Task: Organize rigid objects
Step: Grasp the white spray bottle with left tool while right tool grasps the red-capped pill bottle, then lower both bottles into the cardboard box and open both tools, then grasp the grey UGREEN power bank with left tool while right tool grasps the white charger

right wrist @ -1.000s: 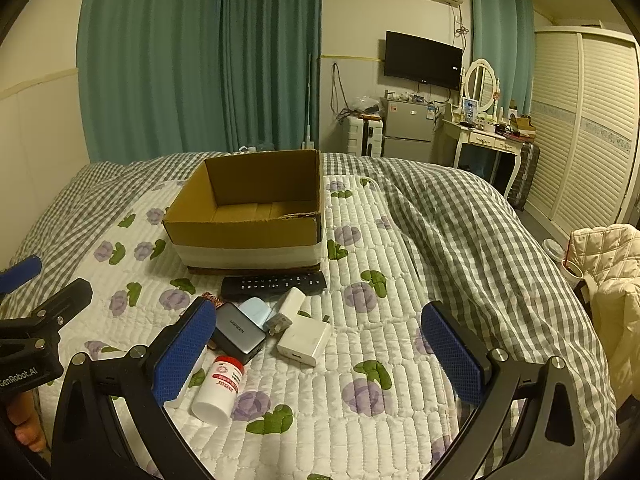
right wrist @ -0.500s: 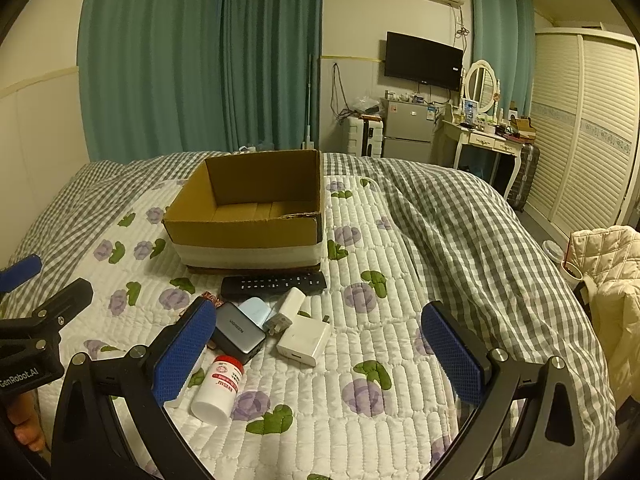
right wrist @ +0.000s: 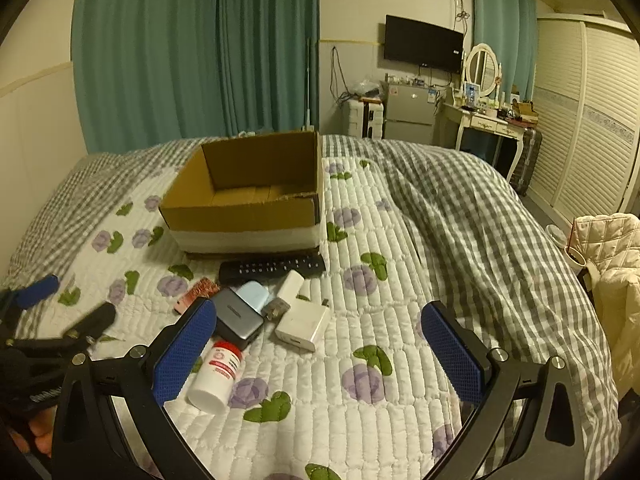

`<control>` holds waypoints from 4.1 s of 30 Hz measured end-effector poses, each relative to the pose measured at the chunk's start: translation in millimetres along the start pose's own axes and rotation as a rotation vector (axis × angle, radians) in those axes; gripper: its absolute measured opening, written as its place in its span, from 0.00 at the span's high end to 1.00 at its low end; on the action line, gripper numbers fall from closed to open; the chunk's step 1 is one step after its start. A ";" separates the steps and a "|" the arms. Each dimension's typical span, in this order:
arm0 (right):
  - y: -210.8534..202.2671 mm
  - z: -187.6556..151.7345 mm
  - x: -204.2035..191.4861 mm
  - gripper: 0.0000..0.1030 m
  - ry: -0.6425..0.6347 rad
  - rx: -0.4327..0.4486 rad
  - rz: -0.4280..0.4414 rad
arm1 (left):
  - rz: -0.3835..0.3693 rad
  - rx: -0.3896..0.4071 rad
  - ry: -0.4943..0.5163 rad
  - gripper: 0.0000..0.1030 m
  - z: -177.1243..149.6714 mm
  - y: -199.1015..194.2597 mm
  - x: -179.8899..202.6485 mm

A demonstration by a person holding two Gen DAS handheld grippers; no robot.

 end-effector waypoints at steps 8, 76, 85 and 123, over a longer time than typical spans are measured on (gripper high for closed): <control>28.4 -14.2 3.1 0.00 0.031 -0.085 0.016 | 0.001 -0.191 0.114 0.31 -17.8 59.2 39.7; 254.1 186.8 -27.6 0.64 -0.086 -0.049 0.259 | -0.074 0.002 0.092 0.55 200.2 178.2 19.2; 190.7 214.9 -7.5 0.34 -0.116 0.037 0.200 | -0.087 0.023 0.064 0.23 199.4 107.9 14.3; 181.2 -27.9 -8.9 0.06 -0.455 -0.399 0.292 | 0.034 -0.159 0.078 0.01 18.6 86.1 35.6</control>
Point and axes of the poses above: each gripper's, at about its wrist camera, not at the fingertips, and y roughly the way its jaws point, x to its right, z to its top, the point moved 5 cm from there along y, roughly the way its jaws point, and after that the axes turned 1 degree about z, right-handed, at the moved point
